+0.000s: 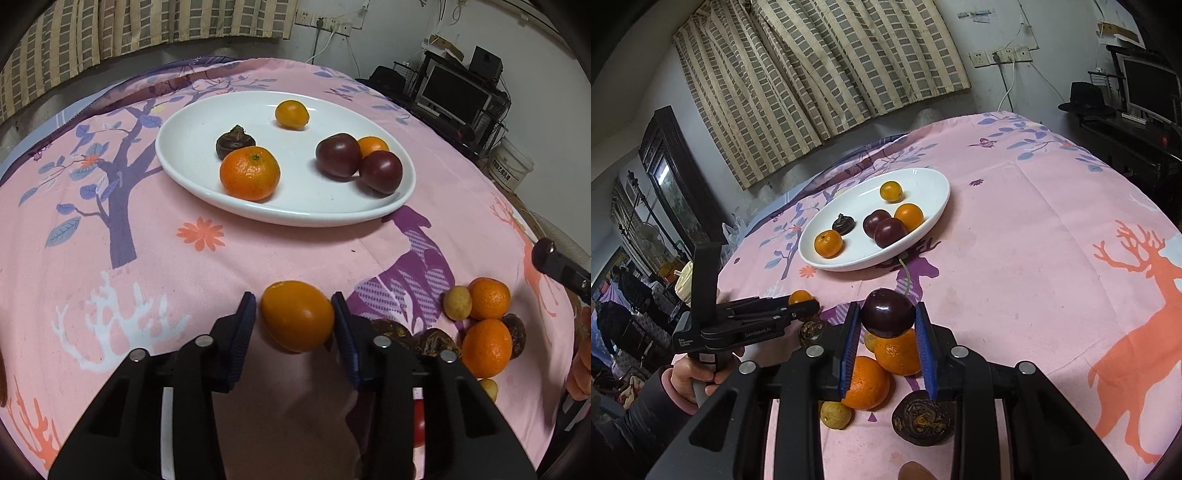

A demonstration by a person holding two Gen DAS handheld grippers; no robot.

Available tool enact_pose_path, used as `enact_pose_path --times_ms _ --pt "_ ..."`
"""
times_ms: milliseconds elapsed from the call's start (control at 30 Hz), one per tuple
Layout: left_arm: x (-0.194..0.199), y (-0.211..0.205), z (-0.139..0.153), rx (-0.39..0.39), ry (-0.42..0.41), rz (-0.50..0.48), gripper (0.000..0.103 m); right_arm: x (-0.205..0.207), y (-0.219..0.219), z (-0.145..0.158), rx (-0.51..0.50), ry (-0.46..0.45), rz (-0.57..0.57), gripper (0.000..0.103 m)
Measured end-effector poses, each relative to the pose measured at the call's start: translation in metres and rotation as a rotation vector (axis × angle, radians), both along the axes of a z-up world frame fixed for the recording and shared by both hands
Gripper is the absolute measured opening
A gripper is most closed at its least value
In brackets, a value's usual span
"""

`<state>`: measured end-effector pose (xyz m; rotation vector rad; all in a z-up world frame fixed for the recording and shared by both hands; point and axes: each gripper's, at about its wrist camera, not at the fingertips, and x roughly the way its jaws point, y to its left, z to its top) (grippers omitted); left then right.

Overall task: Organize fruits
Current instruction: 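Place the orange and plum on the white plate with both grippers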

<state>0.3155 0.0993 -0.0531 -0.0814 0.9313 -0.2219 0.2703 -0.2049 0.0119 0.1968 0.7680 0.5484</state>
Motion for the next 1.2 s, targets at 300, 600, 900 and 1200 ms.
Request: enact_pose_path --times_ms 300,600,900,1200 --pt "0.009 0.006 0.047 -0.025 -0.086 0.0 0.037 0.027 0.025 0.031 -0.045 -0.099 0.041 0.03" --pt "0.11 -0.003 0.069 0.022 -0.122 0.058 0.036 0.121 0.094 0.028 -0.204 -0.094 0.086 0.03" --pt "0.144 -0.003 0.041 0.091 -0.028 0.115 0.054 0.159 0.112 -0.001 -0.237 -0.013 0.095 0.053" --pt "0.039 0.015 0.081 0.088 -0.144 0.13 0.093 0.072 0.077 0.028 -0.203 -0.07 0.148 0.061"
